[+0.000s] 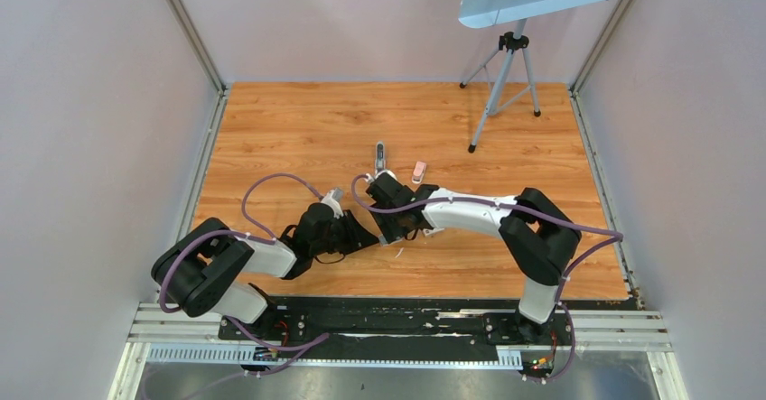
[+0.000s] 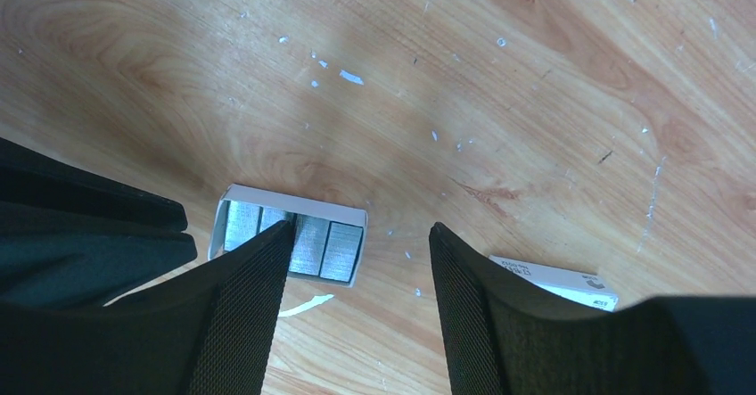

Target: Load the staples into the stapler

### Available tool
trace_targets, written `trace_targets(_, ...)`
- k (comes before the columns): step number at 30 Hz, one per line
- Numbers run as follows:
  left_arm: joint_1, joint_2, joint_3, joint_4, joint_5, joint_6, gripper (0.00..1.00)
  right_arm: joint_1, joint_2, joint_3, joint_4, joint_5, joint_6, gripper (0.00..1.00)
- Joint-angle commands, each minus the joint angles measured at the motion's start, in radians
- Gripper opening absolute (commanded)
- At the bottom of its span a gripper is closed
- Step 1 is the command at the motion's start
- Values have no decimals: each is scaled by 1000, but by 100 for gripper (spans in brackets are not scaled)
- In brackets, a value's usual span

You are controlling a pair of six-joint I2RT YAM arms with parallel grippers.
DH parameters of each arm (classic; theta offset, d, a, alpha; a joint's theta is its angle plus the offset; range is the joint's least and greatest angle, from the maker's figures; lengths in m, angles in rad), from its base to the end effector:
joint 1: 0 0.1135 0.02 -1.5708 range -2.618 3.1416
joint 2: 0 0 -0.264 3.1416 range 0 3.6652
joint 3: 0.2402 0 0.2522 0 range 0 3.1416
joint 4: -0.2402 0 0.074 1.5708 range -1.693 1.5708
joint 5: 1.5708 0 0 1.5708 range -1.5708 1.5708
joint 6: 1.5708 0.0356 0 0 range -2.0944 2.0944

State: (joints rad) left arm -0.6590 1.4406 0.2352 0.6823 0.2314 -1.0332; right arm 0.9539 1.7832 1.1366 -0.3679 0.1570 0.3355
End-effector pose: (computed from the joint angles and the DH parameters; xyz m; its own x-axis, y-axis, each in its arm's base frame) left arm 0.1716 -0.1433 0.1136 -0.8491 -0.3998 -0.3452 0.0464 0.5945 -0.8027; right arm 0.2157 0.2945 0.1792 -0.7134 -0.4438 -0.5423 -0.5539 0.8312 0.0485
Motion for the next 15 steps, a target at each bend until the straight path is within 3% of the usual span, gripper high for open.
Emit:
trace_targets(1,-10,-17,-8,-10,-15,9,19,32,21,36,-57,79,-22,61)
trace_targets(15,-10,-13,-8,-8,-17,8,20,63,20,64,-102,183,-48,50)
